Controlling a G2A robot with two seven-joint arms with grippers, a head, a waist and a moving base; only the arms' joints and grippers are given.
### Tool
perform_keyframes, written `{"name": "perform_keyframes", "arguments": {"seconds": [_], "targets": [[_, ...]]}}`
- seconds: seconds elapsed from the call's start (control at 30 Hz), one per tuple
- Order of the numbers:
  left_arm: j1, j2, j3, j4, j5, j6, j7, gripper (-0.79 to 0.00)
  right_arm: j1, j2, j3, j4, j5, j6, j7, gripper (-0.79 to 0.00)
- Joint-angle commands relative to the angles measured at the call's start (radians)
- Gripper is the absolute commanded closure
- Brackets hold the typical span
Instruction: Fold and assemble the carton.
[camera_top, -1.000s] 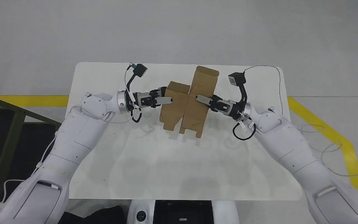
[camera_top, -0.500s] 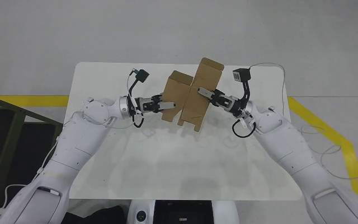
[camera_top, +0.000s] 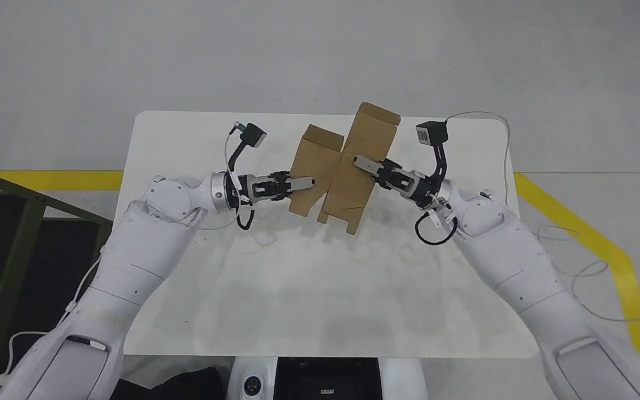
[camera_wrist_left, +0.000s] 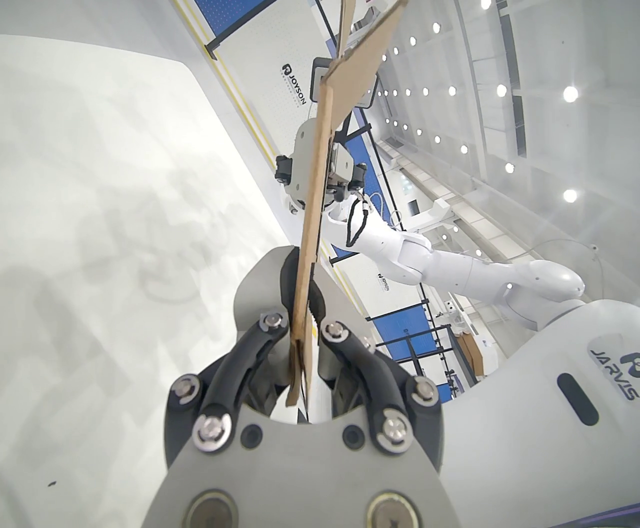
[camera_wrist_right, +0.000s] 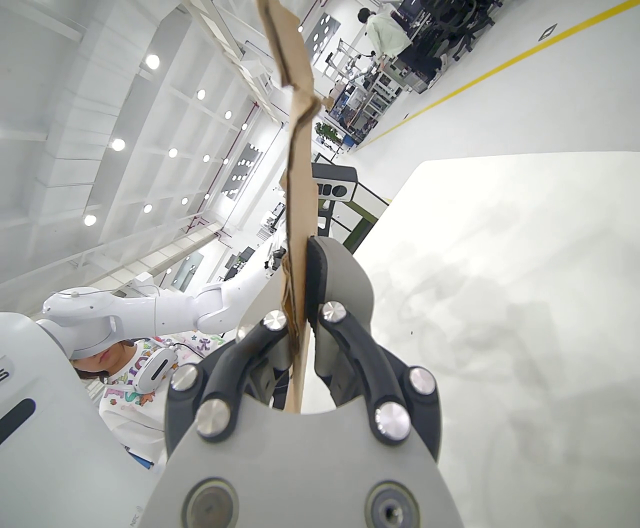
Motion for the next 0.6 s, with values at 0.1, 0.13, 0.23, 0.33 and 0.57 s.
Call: {"name": "perform_keyframes", "arguments": {"seconds": [0.1, 0.13, 0.23, 0.33, 0.57], "targets": [[0.001, -0.001, -0.004, 0.005, 0.0, 0.009, -0.003, 0.0, -0.002, -0.007, 0.005, 0.003, -0.001, 0.0, 0.012, -0.785], [0.0, -0.001, -0.005, 0.006, 0.005, 0.011, -0.003, 0.0, -0.002, -0.007, 0.007, 0.004, 0.002, -0.001, 0.015, -0.785], [-0.013, 0.0, -0.007, 0.015, 0.06, 0.03, -0.007, 0.0, -0.001, -0.004, 0.022, 0.004, 0.011, -0.016, 0.063, -0.785], [-0.039, 0.001, 0.004, 0.035, 0.084, 0.081, -0.069, 0.0, 0.004, 0.01, 0.036, 0.002, 0.018, 0.001, 0.19, -0.785], [-0.114, -0.009, 0.019, 0.152, 0.014, 0.121, -0.212, 0.0, -0.026, 0.065, 0.121, -0.036, 0.07, 0.125, 0.451, -0.785]]}}
